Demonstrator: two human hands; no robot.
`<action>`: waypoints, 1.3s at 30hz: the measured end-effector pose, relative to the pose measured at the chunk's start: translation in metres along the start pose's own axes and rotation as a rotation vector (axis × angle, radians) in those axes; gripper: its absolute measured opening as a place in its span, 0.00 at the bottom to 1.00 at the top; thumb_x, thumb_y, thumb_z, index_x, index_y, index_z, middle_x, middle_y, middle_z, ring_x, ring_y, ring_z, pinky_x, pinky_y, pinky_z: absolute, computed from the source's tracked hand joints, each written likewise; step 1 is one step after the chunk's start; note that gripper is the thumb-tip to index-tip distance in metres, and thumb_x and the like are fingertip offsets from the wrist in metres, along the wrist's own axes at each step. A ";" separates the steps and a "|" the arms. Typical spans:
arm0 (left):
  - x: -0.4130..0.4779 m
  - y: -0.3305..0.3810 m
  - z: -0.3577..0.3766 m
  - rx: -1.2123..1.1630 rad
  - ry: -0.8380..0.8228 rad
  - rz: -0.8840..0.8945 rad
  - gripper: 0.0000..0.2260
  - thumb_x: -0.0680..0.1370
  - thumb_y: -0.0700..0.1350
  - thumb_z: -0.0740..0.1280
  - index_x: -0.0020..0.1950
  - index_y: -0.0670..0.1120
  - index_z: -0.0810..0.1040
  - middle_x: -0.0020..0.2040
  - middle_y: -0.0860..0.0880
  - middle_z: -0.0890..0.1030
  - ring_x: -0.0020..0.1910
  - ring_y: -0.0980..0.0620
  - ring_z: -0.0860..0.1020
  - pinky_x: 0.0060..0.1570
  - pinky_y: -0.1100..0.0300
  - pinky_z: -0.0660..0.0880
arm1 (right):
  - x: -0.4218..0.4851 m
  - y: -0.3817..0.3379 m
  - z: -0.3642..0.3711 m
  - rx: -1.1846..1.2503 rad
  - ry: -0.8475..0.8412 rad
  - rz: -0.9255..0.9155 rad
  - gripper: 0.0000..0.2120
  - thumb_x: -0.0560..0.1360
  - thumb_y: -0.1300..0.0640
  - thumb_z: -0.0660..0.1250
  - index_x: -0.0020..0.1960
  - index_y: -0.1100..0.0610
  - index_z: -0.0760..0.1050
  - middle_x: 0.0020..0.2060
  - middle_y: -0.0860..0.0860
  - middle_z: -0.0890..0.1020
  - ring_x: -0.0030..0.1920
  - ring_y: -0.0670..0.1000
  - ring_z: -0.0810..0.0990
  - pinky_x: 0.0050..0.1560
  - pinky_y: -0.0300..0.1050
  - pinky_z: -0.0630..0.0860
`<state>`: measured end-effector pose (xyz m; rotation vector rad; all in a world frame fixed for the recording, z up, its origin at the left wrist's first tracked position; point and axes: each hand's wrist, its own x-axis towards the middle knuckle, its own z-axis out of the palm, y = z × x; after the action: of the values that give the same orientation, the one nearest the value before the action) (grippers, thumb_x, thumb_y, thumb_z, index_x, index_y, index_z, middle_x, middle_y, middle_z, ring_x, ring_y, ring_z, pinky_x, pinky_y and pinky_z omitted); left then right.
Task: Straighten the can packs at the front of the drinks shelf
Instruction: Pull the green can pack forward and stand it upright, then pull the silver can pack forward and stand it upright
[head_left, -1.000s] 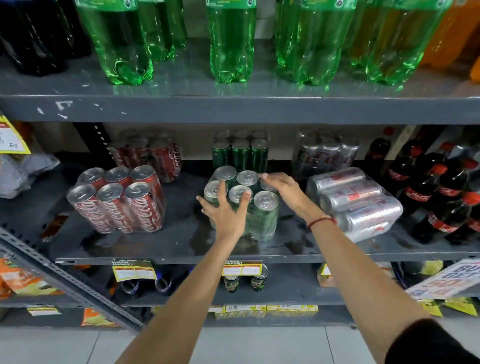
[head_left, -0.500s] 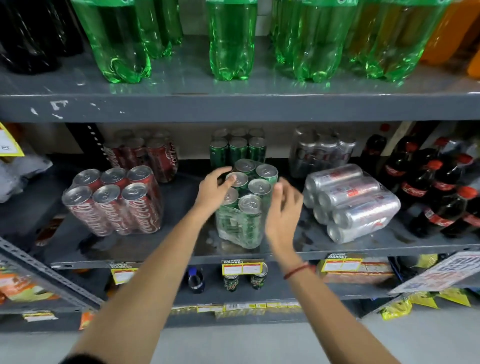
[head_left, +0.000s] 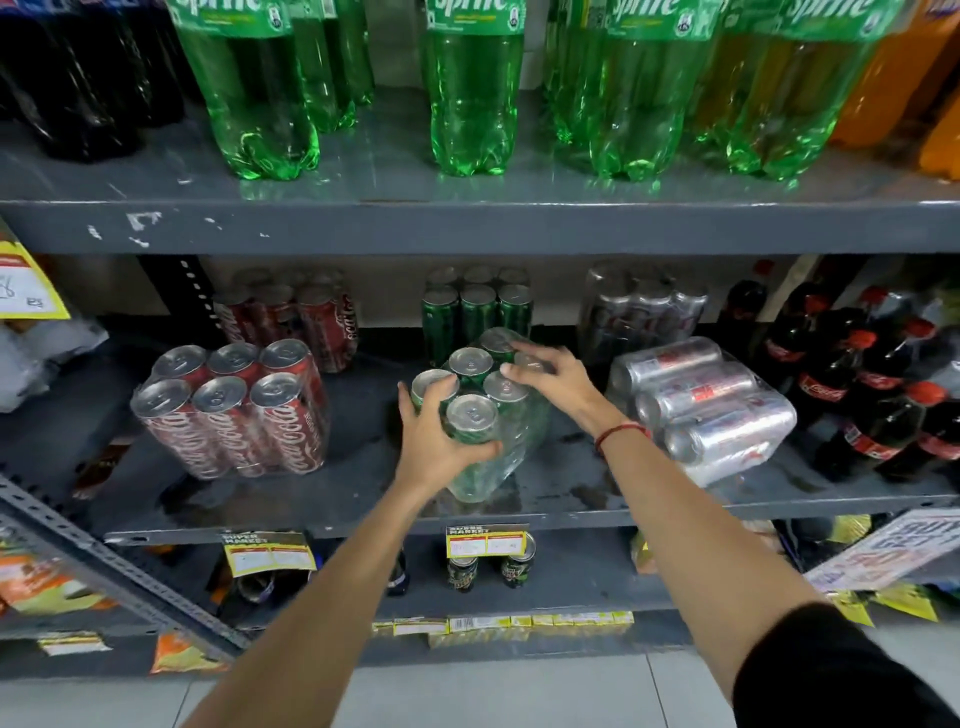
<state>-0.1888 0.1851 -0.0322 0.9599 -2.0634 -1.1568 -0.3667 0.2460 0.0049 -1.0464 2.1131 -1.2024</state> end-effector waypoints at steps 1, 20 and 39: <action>0.006 -0.004 -0.014 0.031 -0.058 0.008 0.40 0.58 0.47 0.81 0.67 0.51 0.68 0.65 0.50 0.68 0.74 0.41 0.56 0.74 0.48 0.53 | -0.004 0.002 0.008 -0.046 0.061 0.001 0.31 0.63 0.35 0.71 0.63 0.45 0.75 0.60 0.51 0.79 0.66 0.53 0.73 0.69 0.51 0.67; 0.048 0.074 -0.052 0.684 -0.535 -0.074 0.51 0.68 0.48 0.75 0.76 0.57 0.40 0.77 0.42 0.35 0.76 0.39 0.39 0.74 0.42 0.50 | -0.070 0.003 -0.004 0.033 0.515 0.014 0.32 0.75 0.38 0.59 0.75 0.45 0.54 0.75 0.60 0.54 0.74 0.60 0.58 0.72 0.54 0.59; 0.114 0.166 0.215 0.445 -0.817 0.112 0.39 0.72 0.70 0.57 0.77 0.51 0.53 0.77 0.48 0.57 0.76 0.47 0.57 0.74 0.56 0.52 | -0.056 0.141 -0.179 0.375 0.370 0.548 0.69 0.44 0.35 0.80 0.74 0.41 0.42 0.68 0.57 0.71 0.61 0.61 0.76 0.58 0.59 0.77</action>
<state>-0.4683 0.2532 0.0312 0.5735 -3.0783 -1.1648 -0.5154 0.4244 -0.0273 -0.0661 2.1091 -1.4908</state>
